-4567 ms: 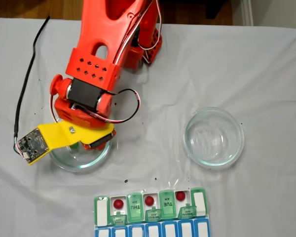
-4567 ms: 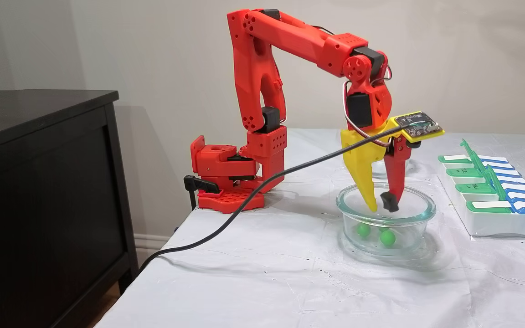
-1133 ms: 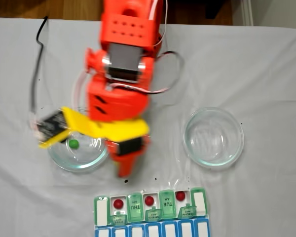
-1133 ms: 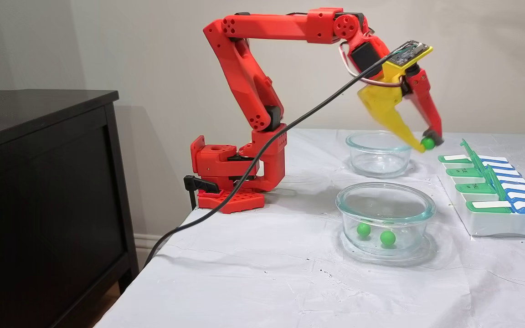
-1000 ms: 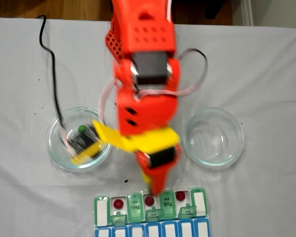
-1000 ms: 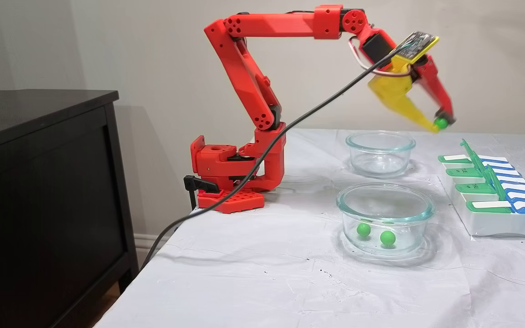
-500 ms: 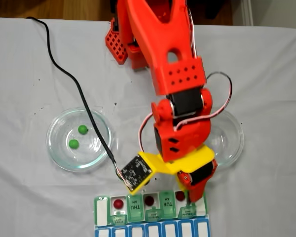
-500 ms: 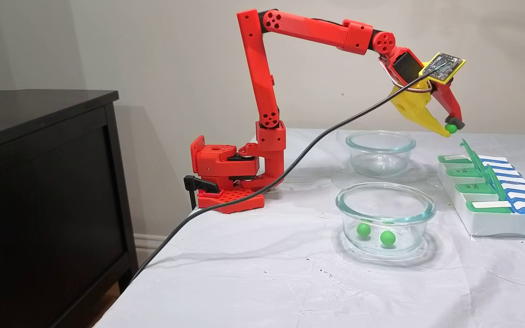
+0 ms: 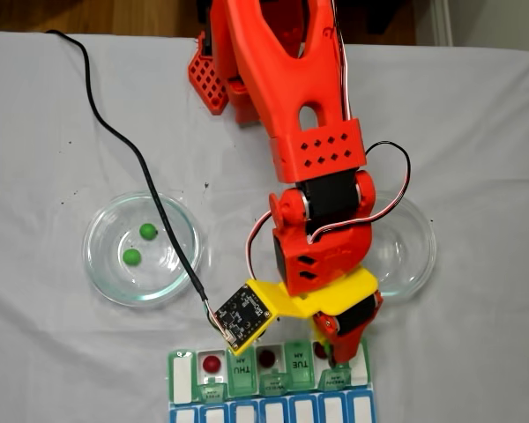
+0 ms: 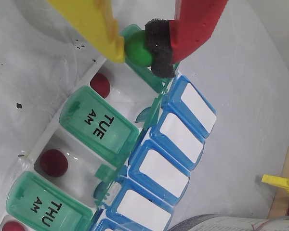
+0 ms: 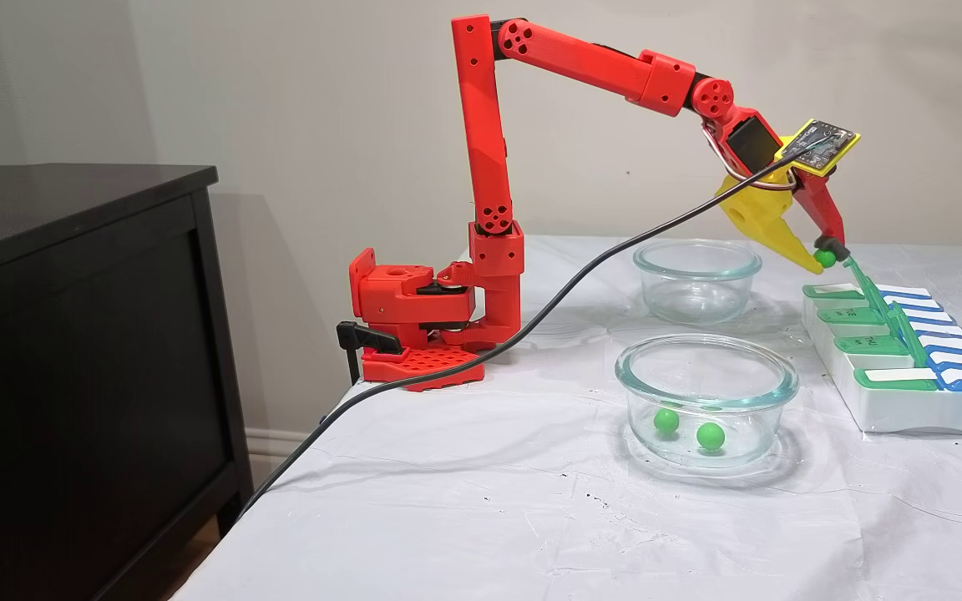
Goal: Sort medicines into box.
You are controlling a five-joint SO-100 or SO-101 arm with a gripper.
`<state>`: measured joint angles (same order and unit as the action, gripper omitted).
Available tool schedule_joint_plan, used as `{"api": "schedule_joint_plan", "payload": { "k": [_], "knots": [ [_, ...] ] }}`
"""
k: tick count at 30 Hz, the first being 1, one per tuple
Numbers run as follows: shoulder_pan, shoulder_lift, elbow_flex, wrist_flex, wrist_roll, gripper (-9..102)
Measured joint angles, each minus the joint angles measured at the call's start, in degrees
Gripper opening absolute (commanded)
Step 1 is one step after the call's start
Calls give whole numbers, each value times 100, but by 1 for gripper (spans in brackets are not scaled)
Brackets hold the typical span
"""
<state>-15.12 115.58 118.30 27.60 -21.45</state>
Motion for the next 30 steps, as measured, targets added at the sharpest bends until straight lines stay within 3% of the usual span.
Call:
{"api": "schedule_joint_plan", "payload": {
  "k": [20,30],
  "knots": [
    [35,70,466,229,-246,0],
    [123,-9,466,-97,-246,0]
  ]
}}
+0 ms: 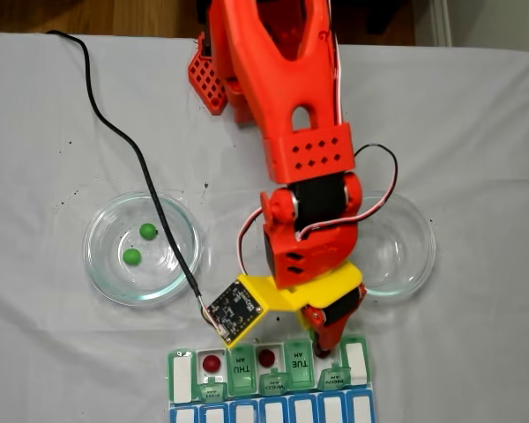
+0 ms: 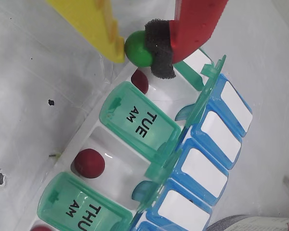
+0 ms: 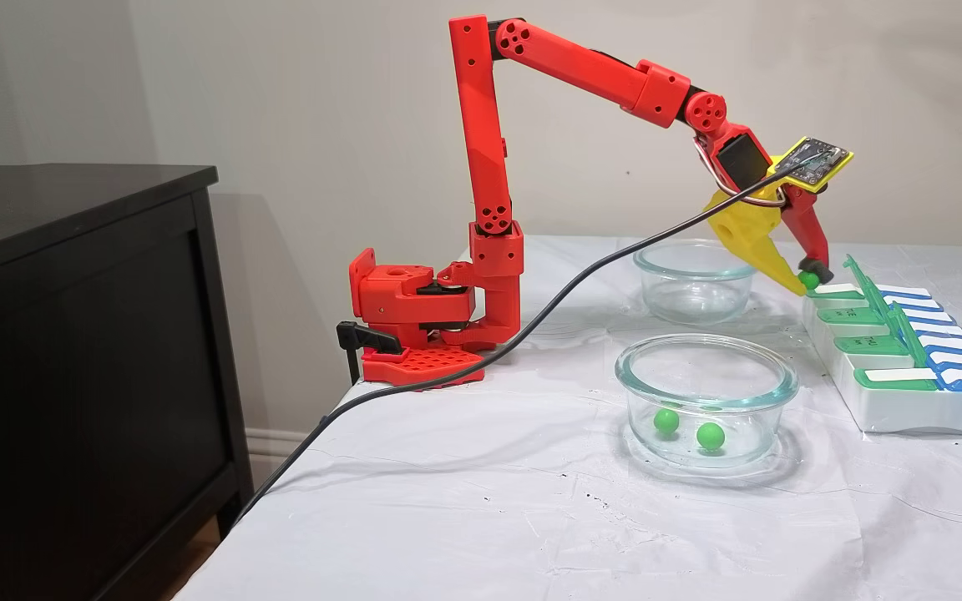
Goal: Sort medicines into box.
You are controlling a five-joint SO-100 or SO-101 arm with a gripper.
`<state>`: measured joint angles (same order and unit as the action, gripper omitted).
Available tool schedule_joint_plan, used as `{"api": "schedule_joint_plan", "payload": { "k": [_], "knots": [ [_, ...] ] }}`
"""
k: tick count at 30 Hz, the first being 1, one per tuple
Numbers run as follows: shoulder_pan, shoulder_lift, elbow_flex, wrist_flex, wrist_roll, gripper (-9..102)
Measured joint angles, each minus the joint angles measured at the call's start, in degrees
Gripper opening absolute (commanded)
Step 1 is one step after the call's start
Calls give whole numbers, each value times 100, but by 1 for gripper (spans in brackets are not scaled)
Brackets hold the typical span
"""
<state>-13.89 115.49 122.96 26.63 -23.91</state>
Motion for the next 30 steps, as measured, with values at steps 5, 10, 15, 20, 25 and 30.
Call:
{"api": "schedule_joint_plan", "payload": {
  "k": [5,10,15,20,25,30],
  "knots": [
    [0,-149,0,-149,0,0],
    [-97,-272,0,-413,105,0],
    [-105,-272,0,-686,193,0],
    [-105,-299,0,-940,220,0],
    [-141,-589,0,-1072,220,0],
    [-176,-712,0,-1178,220,1]
  ]
}}
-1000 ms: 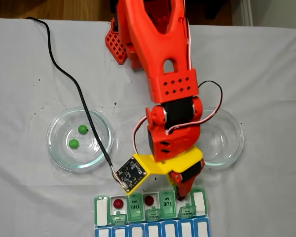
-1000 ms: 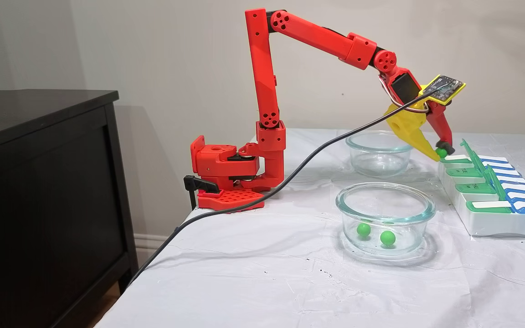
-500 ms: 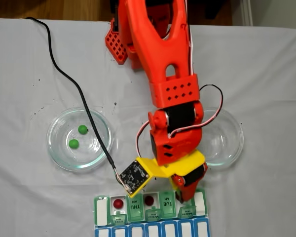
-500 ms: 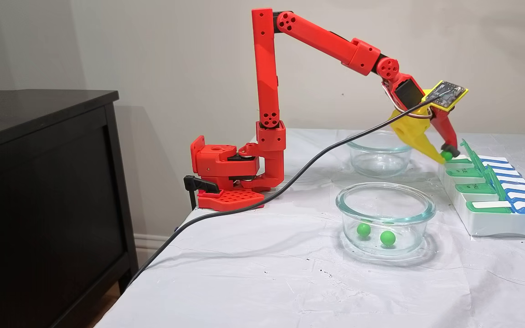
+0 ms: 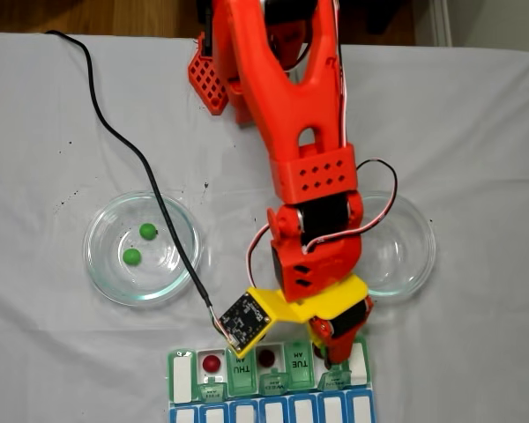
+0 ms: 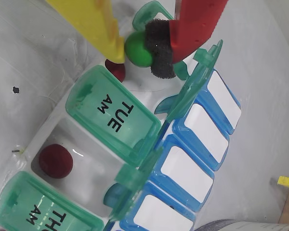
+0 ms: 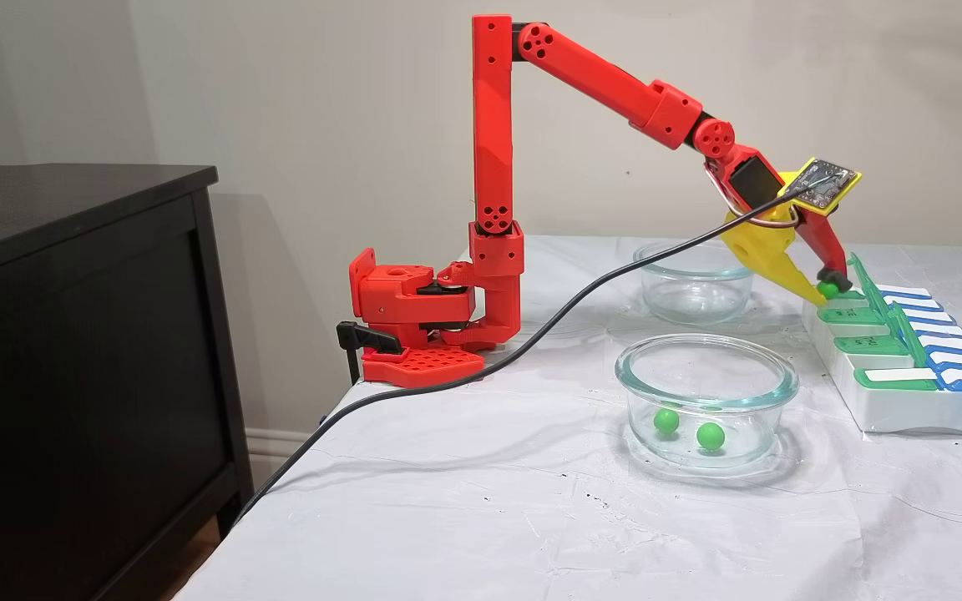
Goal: Sort medicines into box.
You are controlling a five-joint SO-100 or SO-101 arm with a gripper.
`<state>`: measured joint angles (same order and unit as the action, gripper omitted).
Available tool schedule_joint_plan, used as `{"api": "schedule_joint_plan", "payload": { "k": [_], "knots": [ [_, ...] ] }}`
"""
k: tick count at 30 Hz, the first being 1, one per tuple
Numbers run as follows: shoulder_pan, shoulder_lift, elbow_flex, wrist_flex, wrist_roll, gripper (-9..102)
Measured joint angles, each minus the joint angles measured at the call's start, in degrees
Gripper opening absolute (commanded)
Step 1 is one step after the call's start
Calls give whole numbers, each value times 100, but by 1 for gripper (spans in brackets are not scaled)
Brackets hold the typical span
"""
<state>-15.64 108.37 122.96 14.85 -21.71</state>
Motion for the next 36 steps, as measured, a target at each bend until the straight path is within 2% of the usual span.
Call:
{"api": "schedule_joint_plan", "payload": {
  "k": [1,6,12,19,22,24,36],
  "knots": [
    [0,-18,0,-26,-18,7],
    [0,-18,0,-44,-44,17],
    [0,-18,0,-44,-44,20],
    [0,-18,-9,185,-105,17],
    [35,9,-18,510,-229,10],
    [62,149,-88,844,-334,0],
    [809,1907,-176,3349,-1143,0]
  ]
}}
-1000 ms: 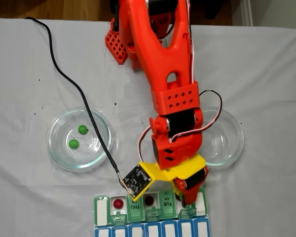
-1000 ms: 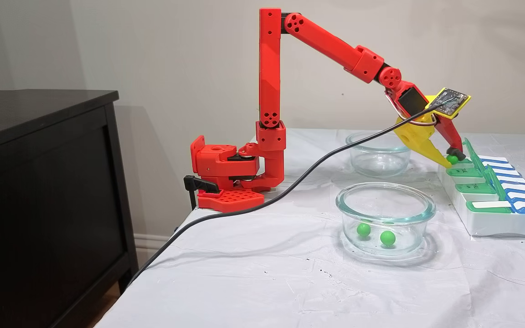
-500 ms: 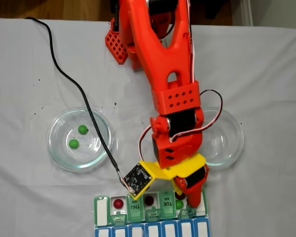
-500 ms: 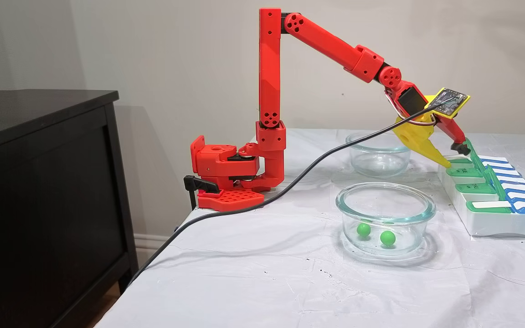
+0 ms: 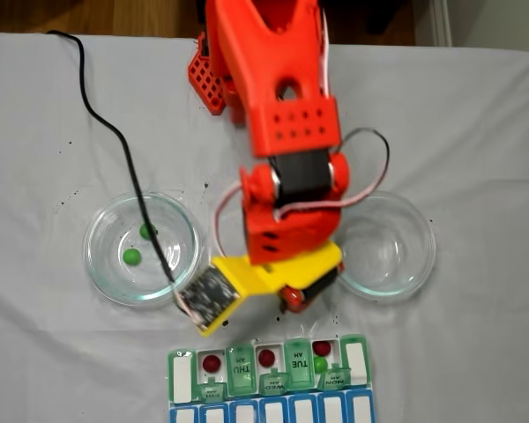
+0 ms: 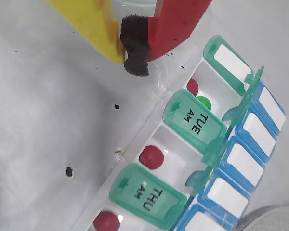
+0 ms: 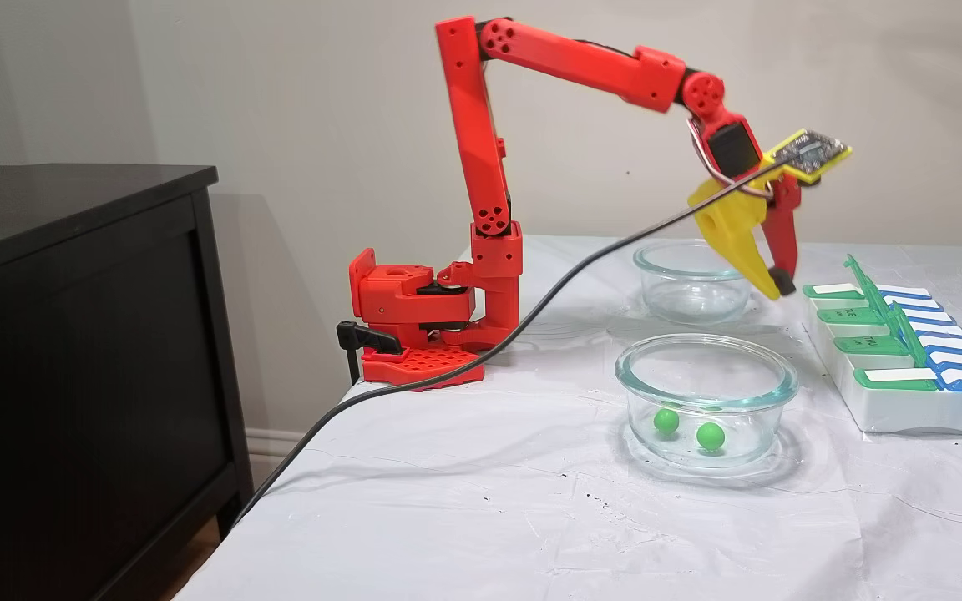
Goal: Sort medicines into box.
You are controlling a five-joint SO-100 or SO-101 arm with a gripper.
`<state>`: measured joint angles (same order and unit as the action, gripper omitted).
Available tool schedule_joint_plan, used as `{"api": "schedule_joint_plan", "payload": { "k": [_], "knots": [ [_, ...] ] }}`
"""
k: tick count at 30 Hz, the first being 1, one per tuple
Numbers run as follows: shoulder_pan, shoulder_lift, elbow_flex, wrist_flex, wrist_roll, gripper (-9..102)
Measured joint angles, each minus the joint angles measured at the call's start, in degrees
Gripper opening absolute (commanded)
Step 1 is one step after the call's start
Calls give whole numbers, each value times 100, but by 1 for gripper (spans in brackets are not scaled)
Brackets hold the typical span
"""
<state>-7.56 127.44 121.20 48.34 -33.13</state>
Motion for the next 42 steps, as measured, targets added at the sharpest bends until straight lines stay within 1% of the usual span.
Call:
{"api": "schedule_joint_plan", "payload": {
  "k": [4,7,12,19,29,37,42],
  "knots": [
    [536,475,0,729,-501,0],
    [1055,633,0,1345,-1116,0],
    [1793,650,0,1854,-2180,0],
    [2443,325,-141,1942,-3190,0],
    [3032,-686,-483,1951,-3894,0],
    [3410,-1521,-1081,2259,-4245,8],
    [3454,-1591,-1107,2285,-4395,13]
  ]
}}
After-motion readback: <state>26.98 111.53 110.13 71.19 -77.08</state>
